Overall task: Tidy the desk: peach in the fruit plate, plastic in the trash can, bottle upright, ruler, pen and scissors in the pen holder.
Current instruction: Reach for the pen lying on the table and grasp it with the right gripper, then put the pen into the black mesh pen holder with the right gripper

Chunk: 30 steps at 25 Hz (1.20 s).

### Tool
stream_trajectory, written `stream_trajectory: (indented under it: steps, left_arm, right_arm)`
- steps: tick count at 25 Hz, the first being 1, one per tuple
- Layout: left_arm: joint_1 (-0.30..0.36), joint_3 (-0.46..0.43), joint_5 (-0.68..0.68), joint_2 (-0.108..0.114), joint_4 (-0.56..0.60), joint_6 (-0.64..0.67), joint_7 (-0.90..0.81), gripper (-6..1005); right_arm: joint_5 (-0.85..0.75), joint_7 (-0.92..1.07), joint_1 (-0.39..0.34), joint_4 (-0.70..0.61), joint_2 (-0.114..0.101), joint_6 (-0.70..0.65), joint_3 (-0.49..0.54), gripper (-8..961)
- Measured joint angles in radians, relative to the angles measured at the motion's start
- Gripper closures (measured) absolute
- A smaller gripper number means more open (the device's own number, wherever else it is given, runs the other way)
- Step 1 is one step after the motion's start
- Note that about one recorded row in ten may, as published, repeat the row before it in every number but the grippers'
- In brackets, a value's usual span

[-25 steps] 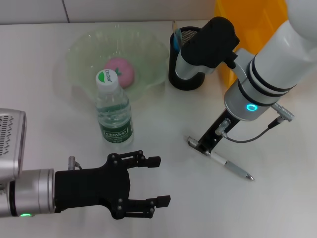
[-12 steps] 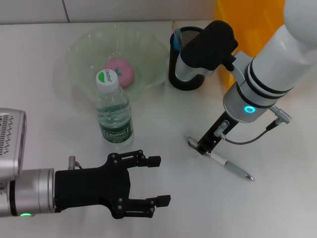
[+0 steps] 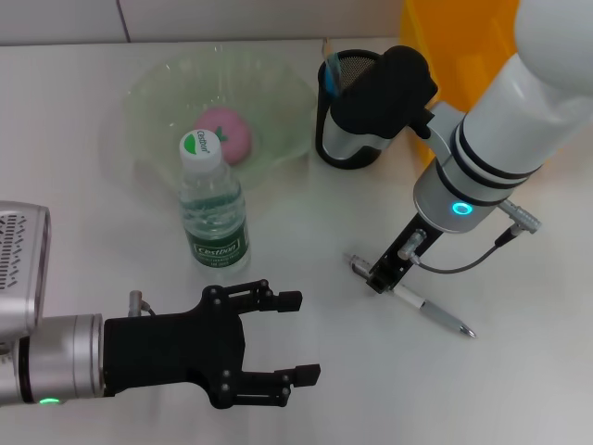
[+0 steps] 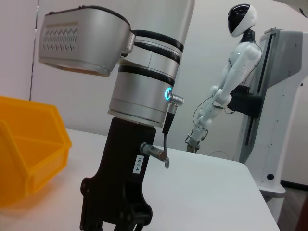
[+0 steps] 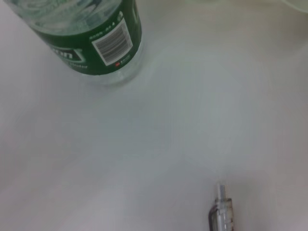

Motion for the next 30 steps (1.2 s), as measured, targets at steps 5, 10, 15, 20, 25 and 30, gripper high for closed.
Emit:
stream_trajectory:
  steps: [5, 10, 15, 20, 25, 30]
  left_arm:
    - [0.0, 0.0, 0.0, 0.0, 0.0, 0.0, 0.0, 187]
    - [0.0, 0.0, 0.0, 0.0, 0.0, 0.0, 0.0, 187]
    - [0.0, 0.0, 0.0, 0.0, 0.0, 0.0, 0.0, 187]
    - [0.0, 0.0, 0.0, 0.0, 0.0, 0.0, 0.0, 187]
    - [0.002, 0.0, 0.0, 0.001, 0.004, 0.0, 0.0, 187]
    - [0.003, 0.0, 0.0, 0.002, 0.008, 0.0, 0.0, 187]
  right_arm:
    - [0.0, 0.002, 0.004, 0.011, 0.0, 0.002, -0.001, 718]
    - [0.0, 0.002, 0.021, 0.043, 0.0, 0.003, -0.001, 766]
    - [0.0, 0.003, 0.022, 0.041, 0.0, 0.002, -0.002, 778]
    - [0.0, 0.003, 0.022, 0.041, 0.0, 0.0, -0.003, 800]
    - [0.0, 0.003, 0.011, 0.011, 0.0, -0.004, 0.003, 827]
    - [-0.003, 0.006, -0.028, -0.094, -0.006, -0.023, 0.057, 823]
